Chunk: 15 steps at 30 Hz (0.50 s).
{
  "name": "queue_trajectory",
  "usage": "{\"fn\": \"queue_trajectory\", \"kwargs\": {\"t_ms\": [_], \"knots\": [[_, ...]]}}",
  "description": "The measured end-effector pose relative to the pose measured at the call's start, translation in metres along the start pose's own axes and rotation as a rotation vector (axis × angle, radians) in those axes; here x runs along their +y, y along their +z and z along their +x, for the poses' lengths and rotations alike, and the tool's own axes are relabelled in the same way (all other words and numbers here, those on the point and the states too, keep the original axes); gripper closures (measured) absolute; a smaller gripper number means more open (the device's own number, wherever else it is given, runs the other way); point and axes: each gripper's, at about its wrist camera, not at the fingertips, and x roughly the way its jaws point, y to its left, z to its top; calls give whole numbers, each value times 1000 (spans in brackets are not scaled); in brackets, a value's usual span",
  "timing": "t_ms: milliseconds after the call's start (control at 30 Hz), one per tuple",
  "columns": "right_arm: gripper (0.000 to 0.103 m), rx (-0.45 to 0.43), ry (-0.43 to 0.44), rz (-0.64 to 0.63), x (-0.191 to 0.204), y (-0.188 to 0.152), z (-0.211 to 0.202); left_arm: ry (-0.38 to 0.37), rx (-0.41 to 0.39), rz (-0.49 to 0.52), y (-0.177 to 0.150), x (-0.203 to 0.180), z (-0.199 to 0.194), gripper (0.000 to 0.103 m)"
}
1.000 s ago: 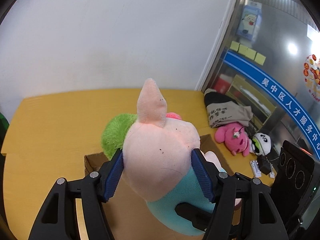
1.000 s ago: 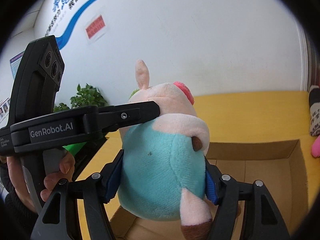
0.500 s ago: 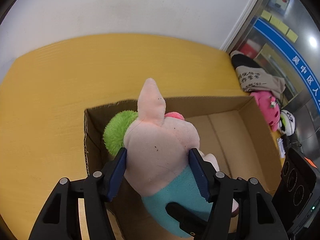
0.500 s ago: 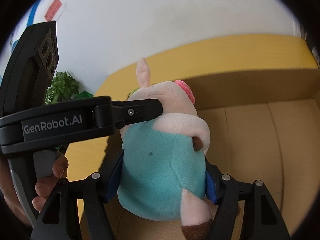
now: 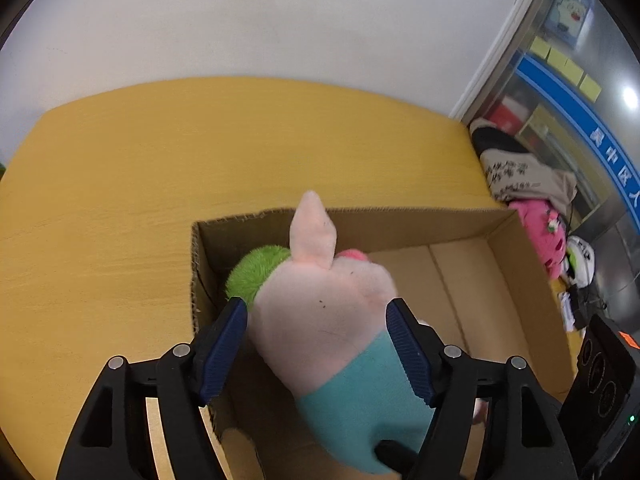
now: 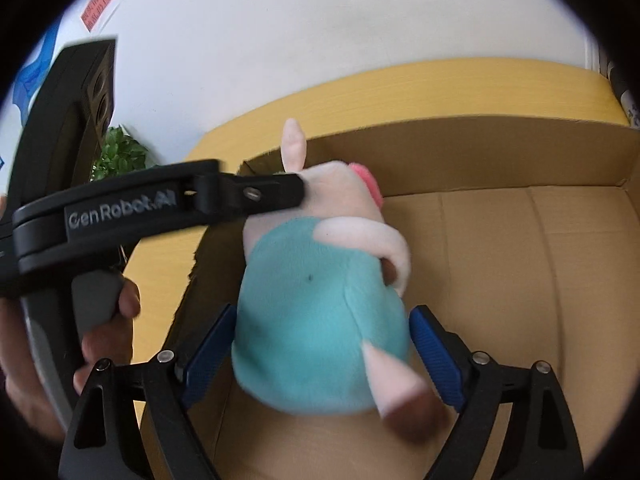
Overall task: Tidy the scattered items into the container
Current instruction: 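Open both grippers to drop the plush pig into the box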
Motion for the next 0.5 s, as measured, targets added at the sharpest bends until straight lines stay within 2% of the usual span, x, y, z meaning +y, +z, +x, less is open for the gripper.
{"fn": "queue_trajectory", "kwargs": {"t_ms": [33, 167, 300, 367, 433, 500], "knots": [[14, -4, 6, -11, -2, -2, -10, 1, -25, 5, -1, -2, -12, 20], [14, -5, 78, -76, -12, -13, -62, 13, -91, 63, -25, -13, -56, 18], [14, -37, 135, -141, -33, -33, -129, 27, -83, 114, -76, -23, -80, 14], [14, -39, 125, -176, -27, -32, -145, 8, -63, 108, -104, -28, -83, 14], [14, -26, 84, -199, -43, -38, -161, 2, -40, 106, -131, -35, -81, 14], [14, 7, 43, -189, -52, -60, -174, 14, -3, 93, -153, -41, -73, 14]]}}
